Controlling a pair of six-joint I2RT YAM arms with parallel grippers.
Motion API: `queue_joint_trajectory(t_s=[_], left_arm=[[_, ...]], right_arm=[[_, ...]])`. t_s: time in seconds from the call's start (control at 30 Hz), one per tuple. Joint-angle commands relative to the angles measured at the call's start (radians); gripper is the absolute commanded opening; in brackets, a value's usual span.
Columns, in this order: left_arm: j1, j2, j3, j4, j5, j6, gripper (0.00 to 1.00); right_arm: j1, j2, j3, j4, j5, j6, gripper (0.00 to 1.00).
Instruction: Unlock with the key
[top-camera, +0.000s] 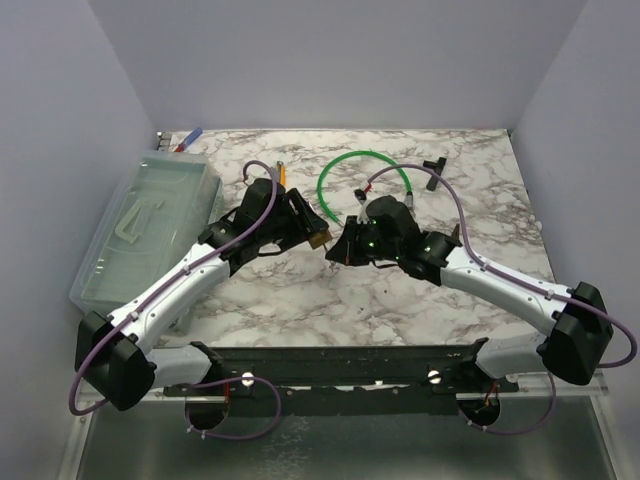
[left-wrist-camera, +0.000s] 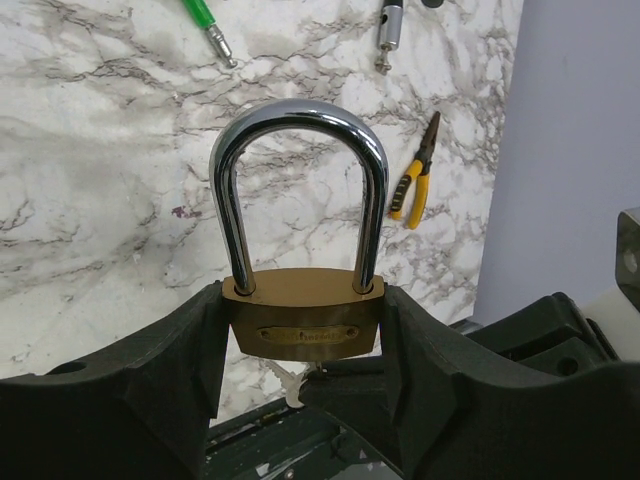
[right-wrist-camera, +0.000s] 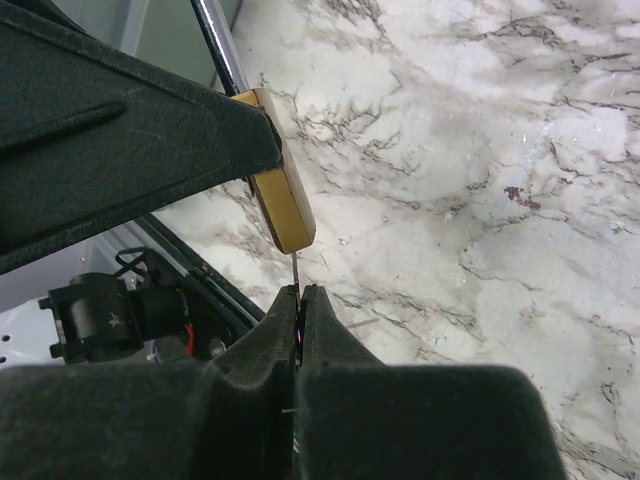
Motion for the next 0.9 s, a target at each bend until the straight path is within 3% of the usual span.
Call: queue_joint_trajectory(t_s=[0.0,0.57,0.87], left_arm=[[-0.014,0.005,0.033,-0.038,0.041,-0.01,0.0],[0.127,0.041,0.067,-0.048,0.186,-0.037,0.0],[0.133,0.05,0.073,-0.044,0.214,-0.054,0.0]], right_arm=[[-0.011,0.032,0.05,-0.019,-0.002,-0.048,0.0],[-0.011,-0.02,-0.037,0.006,-0.115,0.039,0.01],[-0.011,0.021,-0.051,0.087,-0.16,0.08,0.01]])
